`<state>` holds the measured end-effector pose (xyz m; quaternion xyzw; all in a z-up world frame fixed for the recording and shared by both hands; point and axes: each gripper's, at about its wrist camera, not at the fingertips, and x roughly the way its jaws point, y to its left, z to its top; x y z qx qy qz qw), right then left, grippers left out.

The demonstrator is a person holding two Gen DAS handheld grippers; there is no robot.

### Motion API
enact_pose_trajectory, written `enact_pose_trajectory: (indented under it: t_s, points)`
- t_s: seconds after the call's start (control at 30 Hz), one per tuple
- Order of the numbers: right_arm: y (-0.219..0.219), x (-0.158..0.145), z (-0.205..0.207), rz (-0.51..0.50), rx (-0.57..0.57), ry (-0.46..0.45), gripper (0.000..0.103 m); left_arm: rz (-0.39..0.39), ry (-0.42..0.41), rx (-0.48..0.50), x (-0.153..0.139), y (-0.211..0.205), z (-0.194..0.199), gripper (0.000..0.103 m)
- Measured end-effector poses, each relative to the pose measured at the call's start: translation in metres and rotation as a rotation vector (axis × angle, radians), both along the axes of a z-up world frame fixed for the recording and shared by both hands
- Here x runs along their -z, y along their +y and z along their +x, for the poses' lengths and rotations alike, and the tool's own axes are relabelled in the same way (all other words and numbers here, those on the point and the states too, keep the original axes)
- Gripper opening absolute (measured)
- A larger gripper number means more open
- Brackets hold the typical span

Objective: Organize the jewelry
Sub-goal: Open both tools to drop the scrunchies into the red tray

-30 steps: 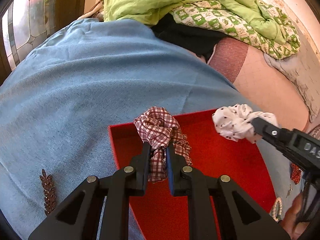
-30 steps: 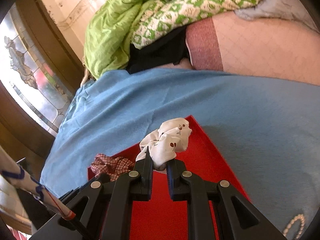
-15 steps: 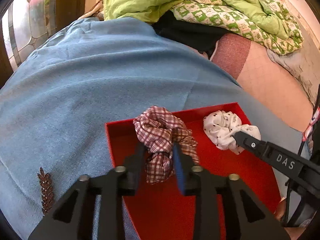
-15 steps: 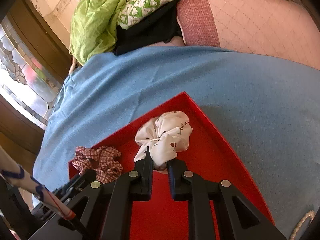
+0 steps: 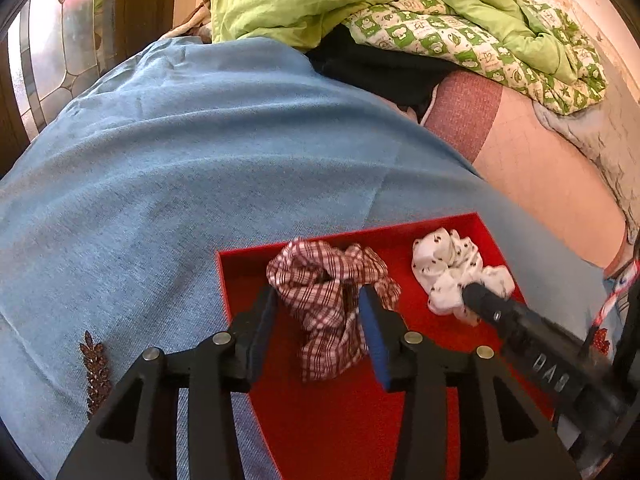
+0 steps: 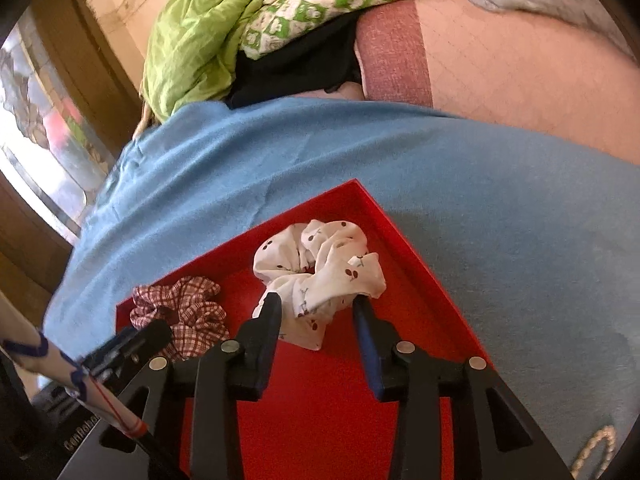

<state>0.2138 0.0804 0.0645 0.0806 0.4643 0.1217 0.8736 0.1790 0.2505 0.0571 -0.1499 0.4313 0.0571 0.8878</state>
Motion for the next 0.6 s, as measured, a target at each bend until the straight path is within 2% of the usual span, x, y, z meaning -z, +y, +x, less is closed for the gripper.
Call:
enact_pose_trajectory:
  t_s: [0.17,0.27,0.4,0.47,0.6]
  points:
    - [-0.002,0.006,-0.020,0.011,0.049,0.060,0.040,0.012,0.012,0.020,-0.002,-0.003,-0.001,0.042]
    - [-0.006,0.011,-0.041,0.029,0.103,0.092,0.040,-0.022,0.029,0.066,-0.003,-0.005,-0.003,0.042]
    - [-0.008,0.010,-0.058,0.058,0.139,0.097,0.040,0.035,0.044,0.113,-0.005,-0.017,-0.006,0.043]
    - [-0.011,0.004,-0.059,0.053,0.146,0.087,0.040,0.043,0.039,0.120,-0.007,-0.018,-0.008,0.048]
    - [-0.024,-0.011,-0.062,0.045,0.142,0.076,0.051,0.004,0.018,0.133,-0.012,-0.014,-0.014,0.052]
